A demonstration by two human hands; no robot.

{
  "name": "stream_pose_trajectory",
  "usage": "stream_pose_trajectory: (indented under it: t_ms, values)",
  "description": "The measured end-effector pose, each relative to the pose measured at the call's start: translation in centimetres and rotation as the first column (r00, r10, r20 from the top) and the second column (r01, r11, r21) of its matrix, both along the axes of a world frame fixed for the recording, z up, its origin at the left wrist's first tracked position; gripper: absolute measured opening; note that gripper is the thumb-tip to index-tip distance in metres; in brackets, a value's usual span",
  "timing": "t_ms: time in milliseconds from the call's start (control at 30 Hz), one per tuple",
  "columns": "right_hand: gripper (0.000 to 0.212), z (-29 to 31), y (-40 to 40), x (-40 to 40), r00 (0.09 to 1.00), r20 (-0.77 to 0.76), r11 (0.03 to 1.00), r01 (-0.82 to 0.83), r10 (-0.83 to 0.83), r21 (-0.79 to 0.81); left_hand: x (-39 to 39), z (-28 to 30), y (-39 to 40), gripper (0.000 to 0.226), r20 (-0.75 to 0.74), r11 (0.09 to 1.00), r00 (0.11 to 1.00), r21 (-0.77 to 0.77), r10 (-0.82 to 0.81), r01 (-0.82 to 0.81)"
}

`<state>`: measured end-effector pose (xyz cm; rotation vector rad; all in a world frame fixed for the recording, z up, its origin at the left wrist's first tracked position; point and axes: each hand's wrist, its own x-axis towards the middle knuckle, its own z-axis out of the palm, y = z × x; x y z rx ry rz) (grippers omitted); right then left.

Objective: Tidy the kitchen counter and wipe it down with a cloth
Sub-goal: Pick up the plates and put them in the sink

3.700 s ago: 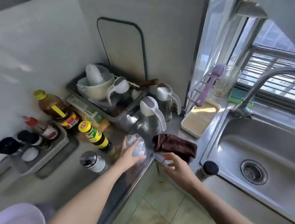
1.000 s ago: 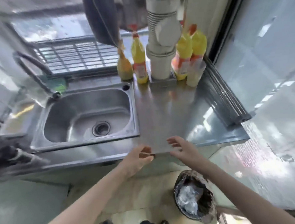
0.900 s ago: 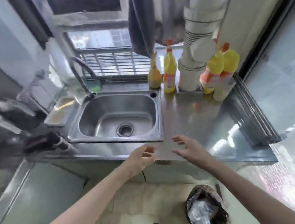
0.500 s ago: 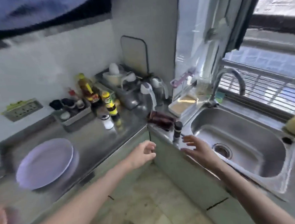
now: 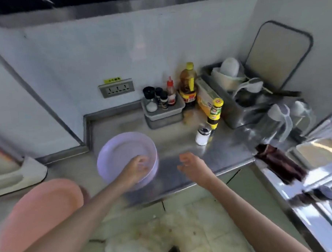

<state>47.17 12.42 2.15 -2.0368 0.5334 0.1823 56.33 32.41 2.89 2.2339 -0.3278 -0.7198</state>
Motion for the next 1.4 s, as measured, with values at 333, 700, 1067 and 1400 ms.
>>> stream_pose_trajectory:
  t_ms: [333,700,1067,1400]
  values:
    - [0.011,-7.6,7.8,9.0,0.923,-0.342,0.918,0.280,-0.177,0.280,3.8,-4.9,10.4,0.090,-0.163,0.710,0.693,0.081,0.702,-0.700]
    - [0.017,-8.2,8.6,9.1,0.877,-0.344,0.744,0.470,-0.334,0.475,2.4,-6.6,7.8,0.055,-0.466,0.593,0.564,-0.098,0.682,-0.799]
    - [0.022,2.3,-4.1,-0.5,0.784,0.080,0.721,0.520,-0.616,0.457,1.2,2.4,-3.1,0.048,-0.276,0.802,0.924,-0.468,0.266,-0.371]
    - [0.020,6.5,-17.4,-21.4,0.378,0.152,0.407,0.830,-0.913,0.380,-9.4,5.9,-23.8,0.008,-0.265,0.895,0.932,-0.431,-0.249,0.117]
